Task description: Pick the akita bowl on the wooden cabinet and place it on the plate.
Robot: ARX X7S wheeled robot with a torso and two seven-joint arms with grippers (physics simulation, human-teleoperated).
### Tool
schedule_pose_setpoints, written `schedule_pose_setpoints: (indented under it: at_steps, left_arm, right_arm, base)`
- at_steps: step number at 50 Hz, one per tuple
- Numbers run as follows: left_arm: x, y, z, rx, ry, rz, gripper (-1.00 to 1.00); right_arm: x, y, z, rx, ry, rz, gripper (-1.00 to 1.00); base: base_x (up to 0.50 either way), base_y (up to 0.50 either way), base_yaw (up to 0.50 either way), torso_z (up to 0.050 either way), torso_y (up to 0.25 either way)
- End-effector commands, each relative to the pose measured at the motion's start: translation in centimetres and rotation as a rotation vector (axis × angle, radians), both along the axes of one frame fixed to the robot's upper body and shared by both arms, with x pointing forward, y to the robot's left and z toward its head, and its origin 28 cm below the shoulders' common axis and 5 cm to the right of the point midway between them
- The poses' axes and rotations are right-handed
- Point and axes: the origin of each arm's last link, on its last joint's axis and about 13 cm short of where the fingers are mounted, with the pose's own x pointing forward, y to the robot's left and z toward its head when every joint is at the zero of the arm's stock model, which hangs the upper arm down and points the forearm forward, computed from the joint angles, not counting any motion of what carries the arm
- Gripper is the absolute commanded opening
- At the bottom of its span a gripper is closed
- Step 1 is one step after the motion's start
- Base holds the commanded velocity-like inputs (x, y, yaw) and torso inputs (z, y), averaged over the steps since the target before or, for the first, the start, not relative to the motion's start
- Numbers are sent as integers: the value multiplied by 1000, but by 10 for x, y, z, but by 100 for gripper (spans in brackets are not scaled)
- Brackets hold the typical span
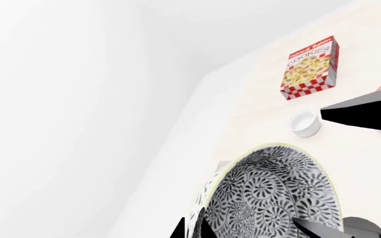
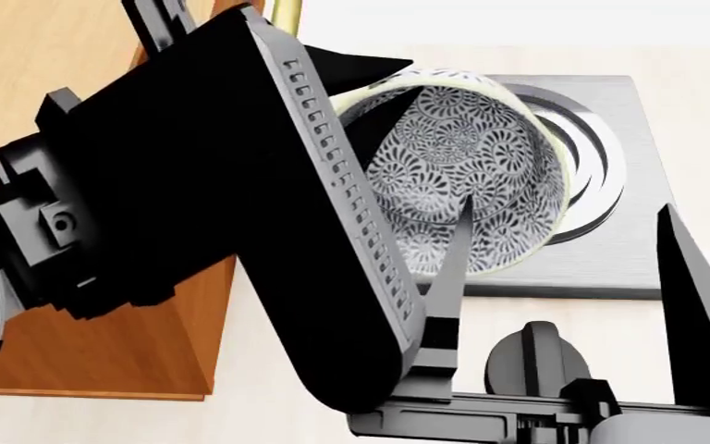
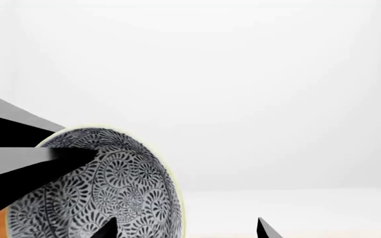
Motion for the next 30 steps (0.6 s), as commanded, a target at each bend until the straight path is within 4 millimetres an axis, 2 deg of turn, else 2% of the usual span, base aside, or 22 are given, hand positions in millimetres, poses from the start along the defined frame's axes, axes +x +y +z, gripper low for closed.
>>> schedule_pose_setpoints:
  at_steps: [1,28,29,30]
  left_arm:
    - [-1,1,3,-22,-27,9,-100]
    - [-3,3,2,-37,-18,-25,-100]
    - [-3,3,2,-37,-17,-25,-100]
    - [-3,3,2,-37,-17,-25,-100]
  right_arm:
    - [1,0,-1,-1,8,-5,100]
    - [2,0,-2,-4,13,-4,100]
    - [2,0,-2,-2,14,-3,-100]
    - [2,0,-2,-5,14,-7,-100]
  base:
    - [0,0,0,0,0]
    - [0,0,0,0,0]
    - [0,0,0,0,0]
    - [0,0,0,0,0]
